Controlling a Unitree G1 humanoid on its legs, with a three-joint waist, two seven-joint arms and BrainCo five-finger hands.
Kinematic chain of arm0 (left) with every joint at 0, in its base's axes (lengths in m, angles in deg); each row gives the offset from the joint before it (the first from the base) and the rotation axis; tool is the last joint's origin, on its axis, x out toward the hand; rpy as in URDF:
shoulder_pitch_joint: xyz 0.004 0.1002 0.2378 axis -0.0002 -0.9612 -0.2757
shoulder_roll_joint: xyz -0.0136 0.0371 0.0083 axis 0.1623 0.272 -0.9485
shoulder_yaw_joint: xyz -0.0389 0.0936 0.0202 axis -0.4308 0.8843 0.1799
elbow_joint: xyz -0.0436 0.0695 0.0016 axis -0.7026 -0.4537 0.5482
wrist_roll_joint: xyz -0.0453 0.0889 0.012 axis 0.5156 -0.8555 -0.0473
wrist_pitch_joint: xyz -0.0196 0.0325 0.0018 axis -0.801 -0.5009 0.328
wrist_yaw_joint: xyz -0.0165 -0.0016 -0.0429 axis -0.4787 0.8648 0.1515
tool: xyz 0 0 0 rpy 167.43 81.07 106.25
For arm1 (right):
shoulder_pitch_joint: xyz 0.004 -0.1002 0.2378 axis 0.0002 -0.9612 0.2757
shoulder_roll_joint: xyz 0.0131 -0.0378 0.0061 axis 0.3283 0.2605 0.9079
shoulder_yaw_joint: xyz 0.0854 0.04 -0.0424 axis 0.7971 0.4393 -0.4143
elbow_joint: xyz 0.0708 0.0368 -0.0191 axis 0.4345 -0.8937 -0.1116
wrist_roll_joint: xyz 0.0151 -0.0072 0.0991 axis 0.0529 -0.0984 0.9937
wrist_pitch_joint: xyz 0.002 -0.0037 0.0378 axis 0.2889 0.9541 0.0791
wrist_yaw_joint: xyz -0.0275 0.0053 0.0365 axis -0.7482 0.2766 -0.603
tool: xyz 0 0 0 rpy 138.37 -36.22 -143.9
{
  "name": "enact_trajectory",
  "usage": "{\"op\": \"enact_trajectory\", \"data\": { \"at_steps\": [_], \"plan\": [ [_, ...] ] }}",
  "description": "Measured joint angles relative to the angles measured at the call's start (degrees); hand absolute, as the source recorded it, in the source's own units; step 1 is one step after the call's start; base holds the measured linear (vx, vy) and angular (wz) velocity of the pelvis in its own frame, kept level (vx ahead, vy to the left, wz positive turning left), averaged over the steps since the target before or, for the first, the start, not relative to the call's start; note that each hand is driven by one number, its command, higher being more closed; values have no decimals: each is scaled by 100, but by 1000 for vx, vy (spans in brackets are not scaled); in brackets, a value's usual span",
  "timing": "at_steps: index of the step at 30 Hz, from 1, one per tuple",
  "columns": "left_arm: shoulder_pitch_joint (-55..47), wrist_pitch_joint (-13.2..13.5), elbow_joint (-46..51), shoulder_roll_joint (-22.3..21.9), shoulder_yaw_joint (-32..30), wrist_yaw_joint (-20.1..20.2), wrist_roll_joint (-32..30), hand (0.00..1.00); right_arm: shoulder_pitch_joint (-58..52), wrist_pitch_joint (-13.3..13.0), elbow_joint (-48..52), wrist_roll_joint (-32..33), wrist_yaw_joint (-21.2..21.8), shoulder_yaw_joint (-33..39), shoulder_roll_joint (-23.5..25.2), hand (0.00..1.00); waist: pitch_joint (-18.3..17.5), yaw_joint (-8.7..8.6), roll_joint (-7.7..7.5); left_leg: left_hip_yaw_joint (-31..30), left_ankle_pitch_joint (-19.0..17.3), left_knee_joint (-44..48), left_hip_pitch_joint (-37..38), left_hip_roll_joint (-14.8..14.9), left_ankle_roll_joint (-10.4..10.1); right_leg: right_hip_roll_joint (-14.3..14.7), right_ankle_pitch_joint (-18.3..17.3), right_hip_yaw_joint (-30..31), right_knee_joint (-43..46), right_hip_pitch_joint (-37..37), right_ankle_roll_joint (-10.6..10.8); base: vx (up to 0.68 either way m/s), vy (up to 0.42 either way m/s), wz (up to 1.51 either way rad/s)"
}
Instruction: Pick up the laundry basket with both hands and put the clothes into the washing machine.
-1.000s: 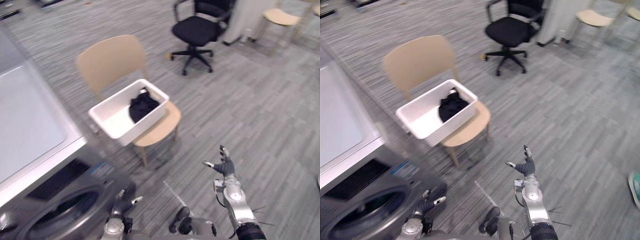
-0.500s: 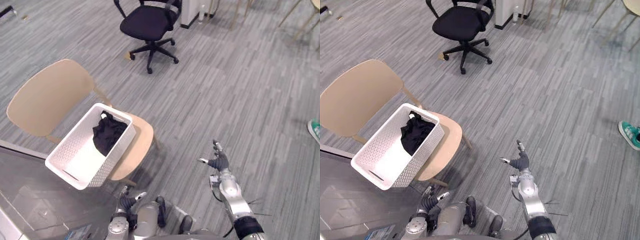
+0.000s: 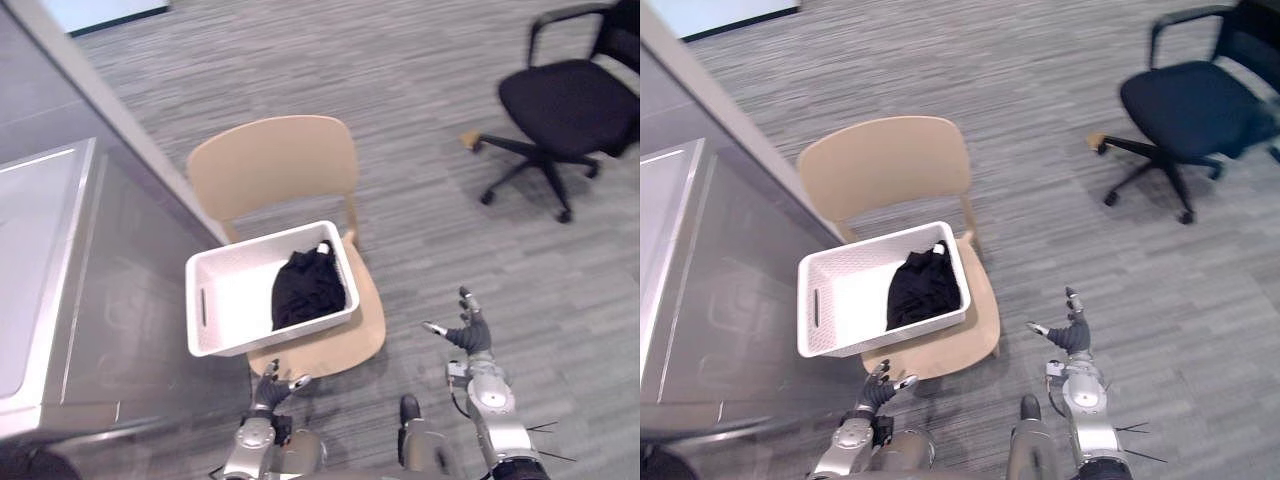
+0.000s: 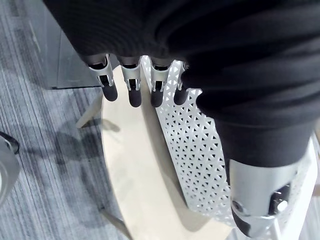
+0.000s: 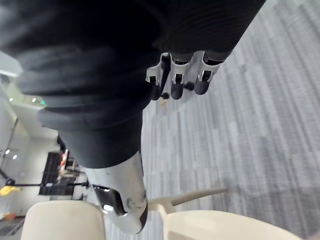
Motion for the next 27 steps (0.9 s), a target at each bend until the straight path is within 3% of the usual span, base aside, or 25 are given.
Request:
{"op": "enact_trajectory", "data": {
  "at_steps": [2,3,6,8,12,14,17,25,27],
  "plan": [
    [-4,1,56,-24,-1,-17,66,0,-68,-45,130,4,-32,4,46,0,-37,-37,-35,428,283,-108,-90,205,34,-68,-144,-573,-14,294,-97,159,-315,170],
    [-24,6,69,-18,-1,-84,105,0,-67,-58,130,4,-33,8,74,0,-80,-22,-141,968,498,-243,-184,357,105,-109,-156,-877,-163,450,-118,120,-222,161],
    [-165,1,57,63,96,-103,148,0,-3,-110,-31,5,-38,241,144,0,-188,-32,-272,2201,818,-833,-197,636,113,-128,-152,-1520,-577,812,-125,98,-121,137],
    [-205,-5,41,184,257,-100,148,0,16,-110,-125,4,-47,433,199,0,-208,-40,-280,2469,934,-1202,-101,647,83,-153,-152,-1844,-739,1016,-124,60,-12,98],
    [-327,-9,-111,454,391,-101,145,0,11,-104,-159,-44,-52,486,259,0,-403,-29,-375,2493,1031,-1650,110,523,27,-206,-133,-1991,-1094,1352,-94,53,59,53],
    [-368,-6,-188,610,399,-94,133,0,64,-104,-119,-385,-50,447,279,0,-494,-22,-502,2531,1170,-1724,137,421,37,-248,36,-1989,-1373,1482,-28,4,19,5],
    [-435,6,-194,661,400,-90,89,0,115,-109,142,-749,-45,364,200,0,-565,-31,-537,2591,1298,-1899,145,372,53,-268,272,-1983,-1644,1519,26,-51,61,0],
    [-436,95,-173,771,458,35,-16,0,1148,-132,-18,-1193,111,-421,-780,0,-559,0,-615,2315,1665,-2397,-126,158,224,-289,474,-2328,-2106,1491,107,-148,35,32],
    [-433,147,-110,796,461,42,-5,0,1515,-145,-433,-1318,209,-608,-1042,0,-531,138,-613,2128,1791,-2561,-389,154,294,-253,492,-2605,-2097,1330,130,-179,15,68]
  ]
}}
